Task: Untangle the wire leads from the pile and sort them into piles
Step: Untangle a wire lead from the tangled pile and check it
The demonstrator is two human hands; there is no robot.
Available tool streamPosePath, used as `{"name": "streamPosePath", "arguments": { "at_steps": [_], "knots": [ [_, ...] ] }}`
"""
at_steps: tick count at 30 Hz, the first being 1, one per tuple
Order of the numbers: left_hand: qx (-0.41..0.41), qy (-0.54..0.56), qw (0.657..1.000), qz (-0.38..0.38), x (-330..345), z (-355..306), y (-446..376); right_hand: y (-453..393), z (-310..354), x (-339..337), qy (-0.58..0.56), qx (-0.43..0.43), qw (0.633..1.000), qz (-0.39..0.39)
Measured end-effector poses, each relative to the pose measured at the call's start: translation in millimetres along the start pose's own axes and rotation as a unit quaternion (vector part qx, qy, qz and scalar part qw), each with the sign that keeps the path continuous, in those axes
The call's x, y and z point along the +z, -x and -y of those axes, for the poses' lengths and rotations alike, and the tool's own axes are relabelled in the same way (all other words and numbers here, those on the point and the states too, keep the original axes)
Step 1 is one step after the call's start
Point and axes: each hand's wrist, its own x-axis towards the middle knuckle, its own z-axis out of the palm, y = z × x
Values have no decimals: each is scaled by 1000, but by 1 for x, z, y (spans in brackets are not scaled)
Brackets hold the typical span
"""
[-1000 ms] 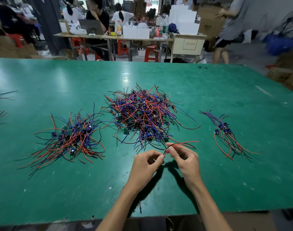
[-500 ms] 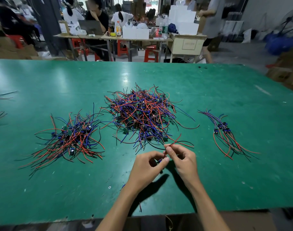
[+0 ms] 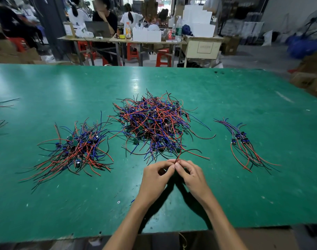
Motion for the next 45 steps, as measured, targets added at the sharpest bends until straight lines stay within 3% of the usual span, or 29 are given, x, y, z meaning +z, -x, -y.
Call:
{"name": "streamPosePath", "arguments": {
  "at_steps": [7, 13, 19, 28, 38, 41, 45],
  "knots": [
    [-24, 5, 999, -24, 1, 0, -1, 4, 15, 13, 100, -15, 995, -28],
    [-20, -15, 1000, 6, 4, -2, 1, -2, 16, 9, 3, 17, 995, -99],
    [-23, -19, 998, 48, 2, -3, 4, -8, 11, 4, -100, 57, 973, -198],
    [-26, -55, 996, 71, 3, -5, 6, -14, 10, -5, -248, 103, 913, -306],
    [-11, -102, 991, 83, 4, -3, 5, -26, 19, -13, -399, 224, 803, -381],
    [-16, -90, 992, 82, 3, -5, 5, -22, 17, -13, -387, 209, 816, -374],
    [-61, 15, 996, 64, -2, -9, 4, -14, 10, -8, -314, 138, 892, -294]
  ]
}}
